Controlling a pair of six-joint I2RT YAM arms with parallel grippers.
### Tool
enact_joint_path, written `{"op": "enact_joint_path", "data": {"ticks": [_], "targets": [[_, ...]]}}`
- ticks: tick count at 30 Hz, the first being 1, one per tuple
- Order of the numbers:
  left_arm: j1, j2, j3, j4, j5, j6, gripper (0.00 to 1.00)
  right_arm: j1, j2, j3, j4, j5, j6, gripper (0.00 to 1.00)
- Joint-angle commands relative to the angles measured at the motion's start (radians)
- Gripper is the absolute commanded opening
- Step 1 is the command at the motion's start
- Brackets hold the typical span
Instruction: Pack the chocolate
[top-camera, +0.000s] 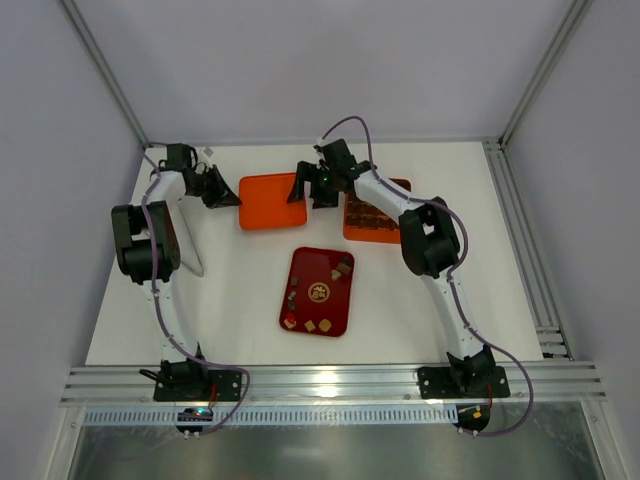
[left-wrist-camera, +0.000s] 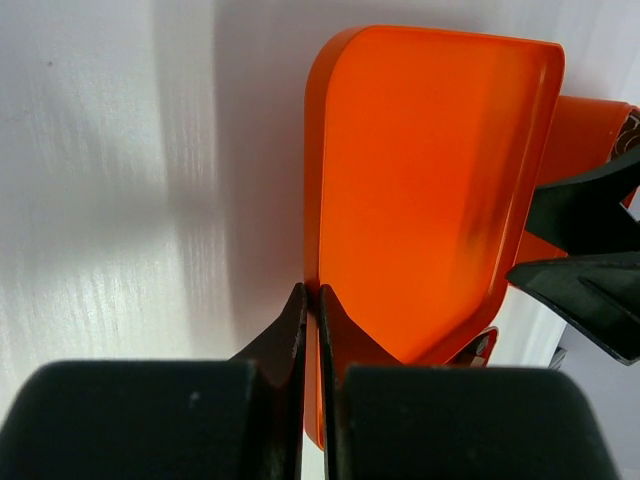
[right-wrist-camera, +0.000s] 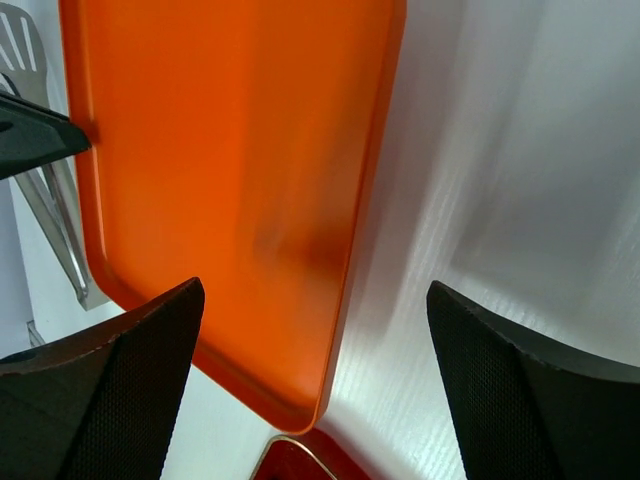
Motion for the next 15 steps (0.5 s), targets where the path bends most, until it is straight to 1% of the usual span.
{"op": "enact_joint_path", "data": {"ticks": [1, 6, 9, 12, 13, 15], "targets": [[0.005, -0.074, -0.003, 0.038, 0.078, -0.03, 0.0, 0.004, 0.003, 0.03, 0.089, -0.066, 0.07, 0.91], [0.005, -0.078, -0.014, 0.043, 0.086, -0.036, 0.0, 0.004, -0.03, -0.041, 0.261, -0.17, 0.18, 0.87], [0.005, -0.08, -0.018, 0.046, 0.093, -0.042, 0.0, 0.004, -0.035, -0.049, 0.313, -0.216, 0.232, 0.82], [0.005, -0.087, -0.028, 0.049, 0.092, -0.041, 0.0, 0.001, -0.047, -0.066, 0.364, -0.252, 0.278, 0.74], [0.005, -0.09, -0.031, 0.049, 0.09, -0.041, 0.0, 0.001, -0.053, -0.073, 0.376, -0.258, 0.288, 0.66], [0.005, -0.097, -0.037, 0.049, 0.087, -0.041, 0.0, -0.002, -0.07, -0.099, 0.414, -0.272, 0.318, 0.58]]}}
